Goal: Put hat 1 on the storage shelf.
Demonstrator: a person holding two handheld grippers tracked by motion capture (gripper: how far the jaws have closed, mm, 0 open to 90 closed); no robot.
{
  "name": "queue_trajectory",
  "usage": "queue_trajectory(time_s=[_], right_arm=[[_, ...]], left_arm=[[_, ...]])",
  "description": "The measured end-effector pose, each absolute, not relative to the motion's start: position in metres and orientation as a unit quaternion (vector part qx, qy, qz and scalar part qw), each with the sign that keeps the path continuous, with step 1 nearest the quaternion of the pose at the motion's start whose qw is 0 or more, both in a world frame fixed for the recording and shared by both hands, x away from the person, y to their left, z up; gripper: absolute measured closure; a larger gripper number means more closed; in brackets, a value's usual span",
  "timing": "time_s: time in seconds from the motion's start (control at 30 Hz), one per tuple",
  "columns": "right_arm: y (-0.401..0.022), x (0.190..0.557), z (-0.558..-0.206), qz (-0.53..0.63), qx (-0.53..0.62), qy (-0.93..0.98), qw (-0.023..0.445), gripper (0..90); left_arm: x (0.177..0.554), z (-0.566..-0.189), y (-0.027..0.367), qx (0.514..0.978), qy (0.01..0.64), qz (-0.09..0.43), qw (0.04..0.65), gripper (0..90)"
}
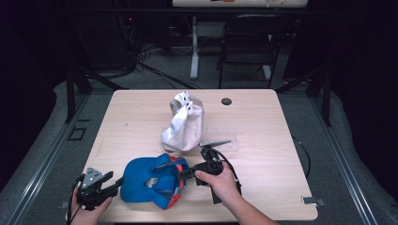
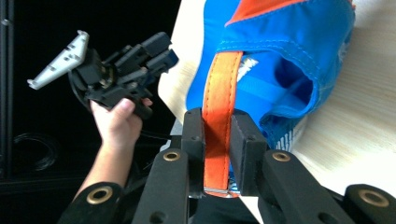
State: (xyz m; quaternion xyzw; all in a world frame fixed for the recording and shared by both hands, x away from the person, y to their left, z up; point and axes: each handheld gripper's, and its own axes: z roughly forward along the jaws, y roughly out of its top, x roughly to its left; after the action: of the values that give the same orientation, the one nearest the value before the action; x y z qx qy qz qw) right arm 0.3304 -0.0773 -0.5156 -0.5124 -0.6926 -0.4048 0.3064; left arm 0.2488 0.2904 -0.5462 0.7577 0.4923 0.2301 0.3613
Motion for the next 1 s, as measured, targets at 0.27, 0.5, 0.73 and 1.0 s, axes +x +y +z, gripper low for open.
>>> queue_trajectory(time_s=[0.27, 0.5, 0.73, 1.0], right_arm=[[-0.082, 0.332, -0.490, -0.405, -0.507, -0.697, 0.305, 77.5], [-0.111, 0.325, -0.468, -0.411, -0.510, -0.693, 0.301, 77.5], [-0.148, 0.314, -0.452, -0.403, -0.522, -0.700, 0.274, 77.6], [-0.183, 0.308, -0.442, -0.427, -0.534, -0.666, 0.298, 77.5]], left_arm=[[0.250, -0.547, 0.291, 0.758, 0.491, 0.230, 0.362, 50.8], [0.249, -0.546, 0.291, 0.758, 0.491, 0.230, 0.362, 50.8], [0.250, -0.546, 0.288, 0.759, 0.491, 0.229, 0.361, 50.8], [0.253, -0.546, 0.284, 0.762, 0.487, 0.226, 0.361, 51.4]])
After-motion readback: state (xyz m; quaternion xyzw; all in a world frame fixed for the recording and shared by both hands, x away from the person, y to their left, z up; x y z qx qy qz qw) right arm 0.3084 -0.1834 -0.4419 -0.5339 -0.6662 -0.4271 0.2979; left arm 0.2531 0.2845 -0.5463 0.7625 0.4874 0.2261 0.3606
